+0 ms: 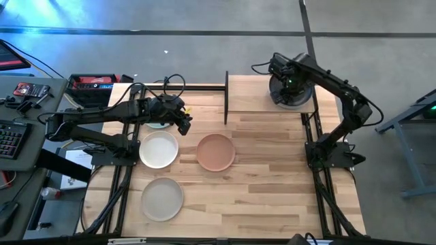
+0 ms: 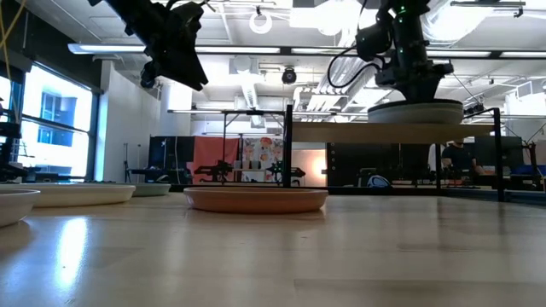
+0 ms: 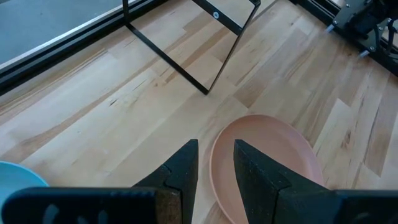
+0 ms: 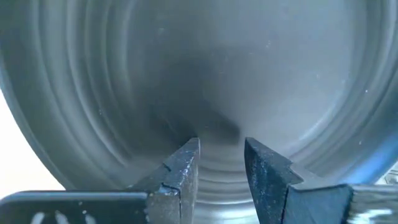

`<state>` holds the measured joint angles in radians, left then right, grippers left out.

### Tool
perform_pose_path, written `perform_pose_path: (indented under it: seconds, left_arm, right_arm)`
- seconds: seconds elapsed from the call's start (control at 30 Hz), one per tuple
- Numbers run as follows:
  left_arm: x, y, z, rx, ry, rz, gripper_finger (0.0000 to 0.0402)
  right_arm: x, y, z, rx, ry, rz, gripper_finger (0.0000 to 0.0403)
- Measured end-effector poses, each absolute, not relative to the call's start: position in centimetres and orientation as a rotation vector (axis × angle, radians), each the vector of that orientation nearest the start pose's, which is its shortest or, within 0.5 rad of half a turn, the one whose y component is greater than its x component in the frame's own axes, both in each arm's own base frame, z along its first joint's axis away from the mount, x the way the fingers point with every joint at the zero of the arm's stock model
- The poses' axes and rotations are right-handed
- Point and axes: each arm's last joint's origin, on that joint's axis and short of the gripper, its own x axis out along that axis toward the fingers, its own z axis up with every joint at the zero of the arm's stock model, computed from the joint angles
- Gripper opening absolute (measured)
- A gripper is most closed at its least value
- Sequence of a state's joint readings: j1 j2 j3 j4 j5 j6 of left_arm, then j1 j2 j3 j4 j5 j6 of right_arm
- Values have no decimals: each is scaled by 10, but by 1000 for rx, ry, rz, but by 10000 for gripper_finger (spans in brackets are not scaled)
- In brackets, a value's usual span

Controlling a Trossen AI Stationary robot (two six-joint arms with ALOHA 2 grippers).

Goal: Place and stack plates onto a shelf
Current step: Stack the black plate on top of the green plate on the shelf, then put the blue plate on the shelf

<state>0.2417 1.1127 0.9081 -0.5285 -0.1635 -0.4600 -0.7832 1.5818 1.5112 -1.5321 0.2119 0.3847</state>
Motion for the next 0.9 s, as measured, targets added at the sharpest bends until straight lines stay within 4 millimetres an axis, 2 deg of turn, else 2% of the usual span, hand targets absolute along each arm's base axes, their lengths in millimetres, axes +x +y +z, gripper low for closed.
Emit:
perform_pose_path:
  seconds: [0.43,0.67,0.9]
  left_arm:
    - [219,59,285,-462,636,550,90]
    - [216,60,282,-462,672,568,90]
    - [200,72,272,-463,820,674,90]
  right_arm:
    - [177,-198,318,759,1465,-1119,110]
    - [188,-193,349,744,1329,-1060,110]
    - [217,-175,375,753,1137,-875,110]
